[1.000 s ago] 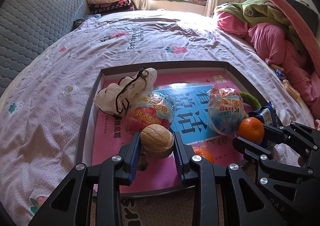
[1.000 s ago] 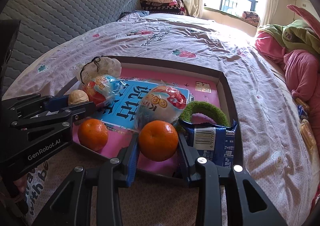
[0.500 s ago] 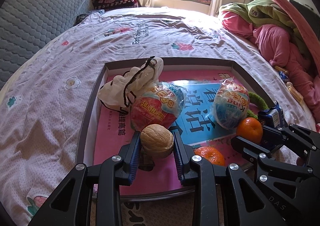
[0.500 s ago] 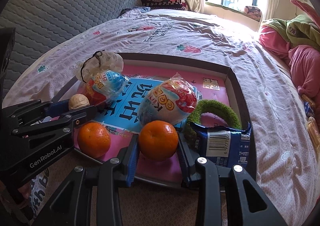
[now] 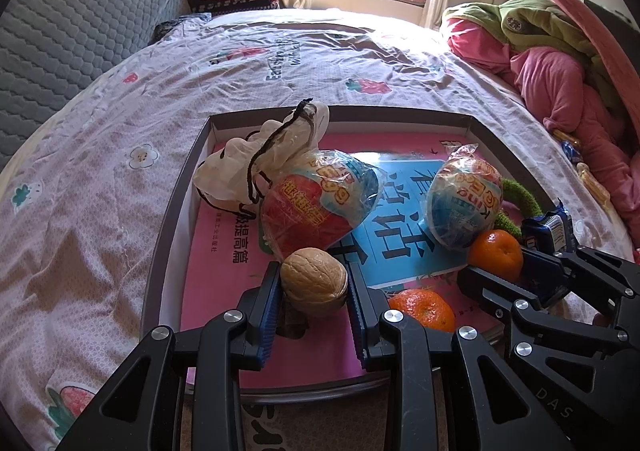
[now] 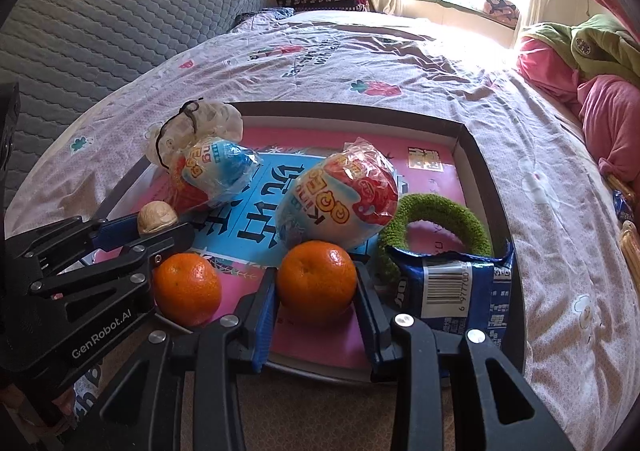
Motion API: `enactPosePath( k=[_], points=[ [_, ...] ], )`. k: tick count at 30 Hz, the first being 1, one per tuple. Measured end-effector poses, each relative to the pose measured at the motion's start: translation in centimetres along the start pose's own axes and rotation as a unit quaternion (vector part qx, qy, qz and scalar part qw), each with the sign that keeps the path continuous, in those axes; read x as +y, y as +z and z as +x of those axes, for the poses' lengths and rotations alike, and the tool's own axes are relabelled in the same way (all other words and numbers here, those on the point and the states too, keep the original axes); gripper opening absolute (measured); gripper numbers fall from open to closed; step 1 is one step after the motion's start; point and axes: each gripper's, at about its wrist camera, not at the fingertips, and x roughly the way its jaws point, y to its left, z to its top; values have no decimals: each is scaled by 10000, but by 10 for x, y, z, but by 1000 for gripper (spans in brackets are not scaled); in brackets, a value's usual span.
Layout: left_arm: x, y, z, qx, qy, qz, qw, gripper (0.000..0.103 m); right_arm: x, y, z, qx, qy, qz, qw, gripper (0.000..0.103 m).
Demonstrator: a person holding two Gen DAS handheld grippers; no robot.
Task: Organize objects
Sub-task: 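Carry the brown ball with the left tool while the right tool carries the orange into the tray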
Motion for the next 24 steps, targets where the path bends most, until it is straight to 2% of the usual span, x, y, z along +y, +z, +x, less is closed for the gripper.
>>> enactPosePath(
  k=[24],
  points=[
    [15,0,5,186,45,-268,9995,32,5,8,9,269,8,-7,9996,38]
  ],
)
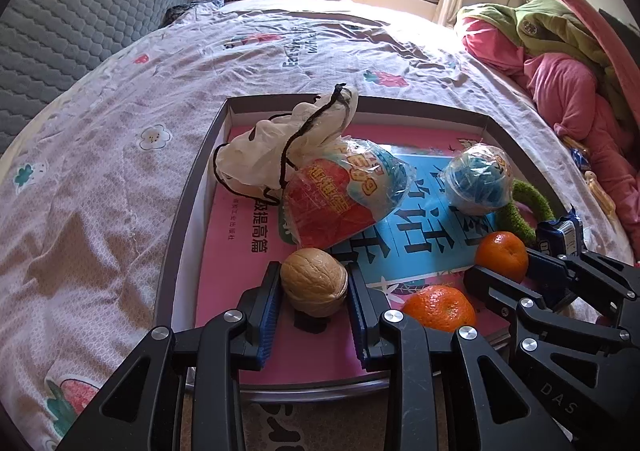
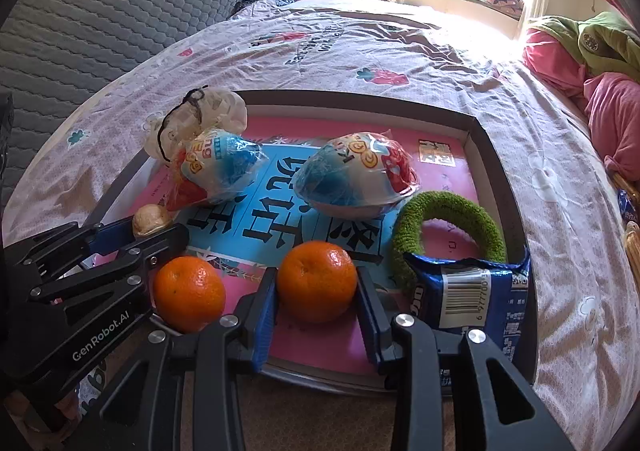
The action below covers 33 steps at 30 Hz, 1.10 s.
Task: Organize objects
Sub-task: 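Carry the brown ball with the left tool while the right tool carries the orange into the tray, then lower and release the ball with the left tool while the right tool releases the orange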
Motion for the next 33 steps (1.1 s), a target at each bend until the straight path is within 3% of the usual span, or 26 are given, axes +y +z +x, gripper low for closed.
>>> enactPosePath(
  k=[12,17,22,33],
  points=[
    [3,3,2,29,115,-23,9999,32,-1,0,0,21,-23,16,10000,38],
    [4,5,2,96,36,2,9999,38,0,0,1,45,-64,0,10000,38],
    [1,4,2,144,16,105,9998,53,1,1,1,56,-122,-29,9999,38],
    [13,7,2,226,83,-55,9997,54,0,5,-2,22,-153,-22,9999,38]
  ],
)
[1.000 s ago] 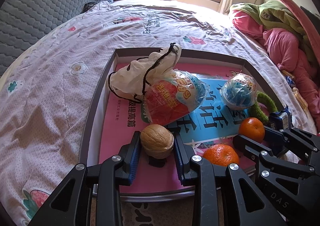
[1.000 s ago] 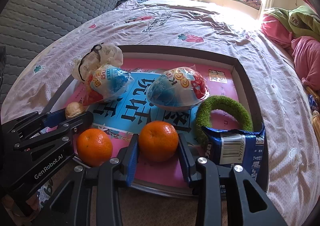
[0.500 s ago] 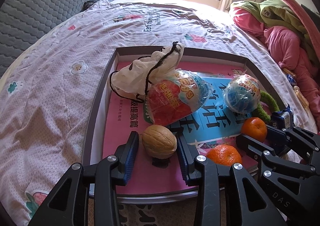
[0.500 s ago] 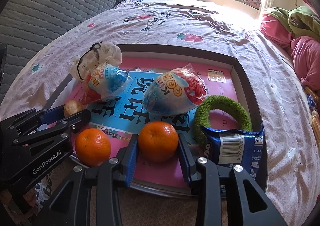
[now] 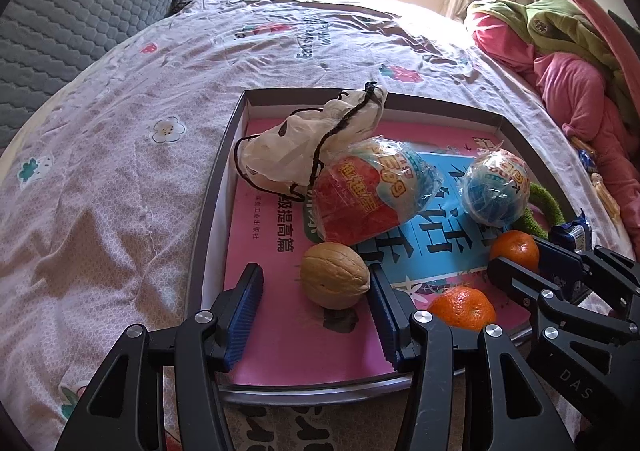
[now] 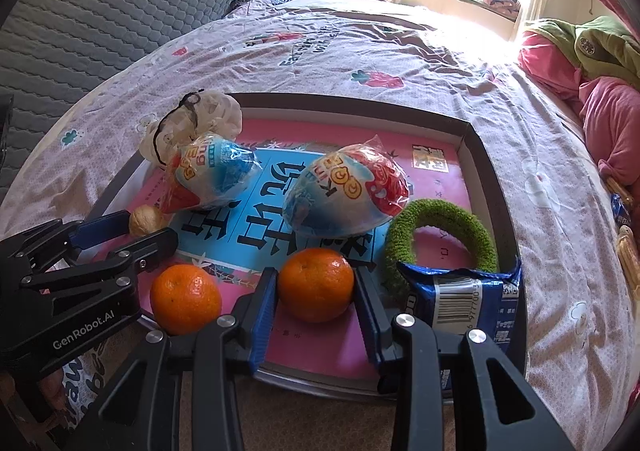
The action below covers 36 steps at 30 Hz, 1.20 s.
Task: Organize objects
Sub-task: 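Lower and release the ball with the left tool while the right tool releases the orange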
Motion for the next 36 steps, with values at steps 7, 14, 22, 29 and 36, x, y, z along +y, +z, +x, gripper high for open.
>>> enactPosePath(
  k=[7,14,22,29,36],
  points=[
    [3,1,-1,8,24,-71,10000,56,-3,3,-5,-56,-47,23,10000,42],
    [6,3,-8,-63,44,-113,9999,61,-4,3,-9,-95,-37,18,9999,45],
    [8,3,-20,-152,30,-118,9998,61,-3,2,-16,-145,-61,-39,9999,48],
    [1,4,-33,-261,4,-43,9997,62,-3,3,-26,-251,-97,-19,9996,53],
    [-11,4,-46,-364,13,70,9993,69,-4,4,-38,-410,-100,11,9991,55]
  ],
)
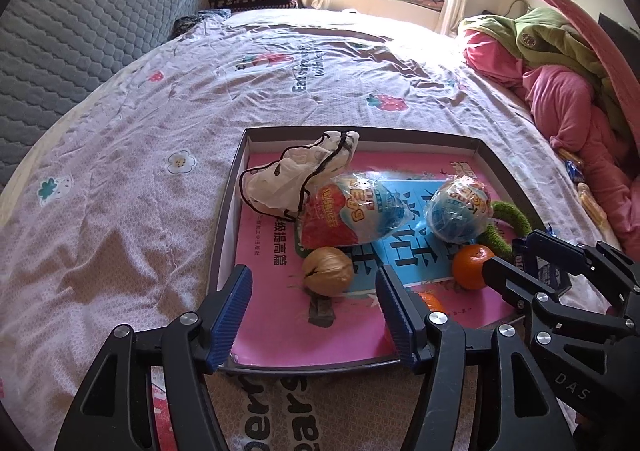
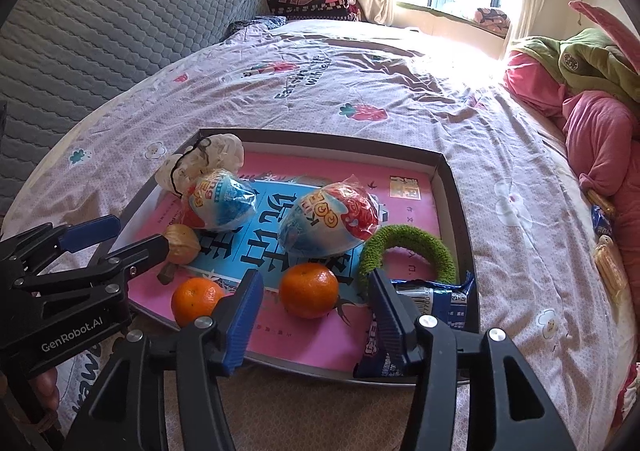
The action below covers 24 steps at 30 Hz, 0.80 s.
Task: Organize objects
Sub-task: 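Lower and release the ball with the left tool while the right tool releases the orange, then withdraw both open tools back from the tray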
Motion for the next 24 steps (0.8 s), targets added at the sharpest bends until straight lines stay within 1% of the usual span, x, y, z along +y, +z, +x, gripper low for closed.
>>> enactPosePath(
  k=[4,8,10,16,19,24],
  points=[
    [-4,0,-8,-57,30,29,10000,71,0,-1,-8,-110,-2,31,9999,59],
    [-7,1,-17,-118,80,50,9999,73,-3,0,-16,-179,-10,83,9998,60],
    [-8,1,-23,-164,95,70,9998,74,-5,0,-21,-231,-3,111,9997,62],
    [-15,4,-48,-412,125,98,9990,76,-9,3,-41,-446,73,178,9988,67],
    [-19,5,-60,-520,190,169,9983,78,-9,2,-52,-551,113,176,9983,71],
    [-23,5,-81,-701,261,179,9970,78,-10,2,-72,-713,100,202,9972,73]
  ],
)
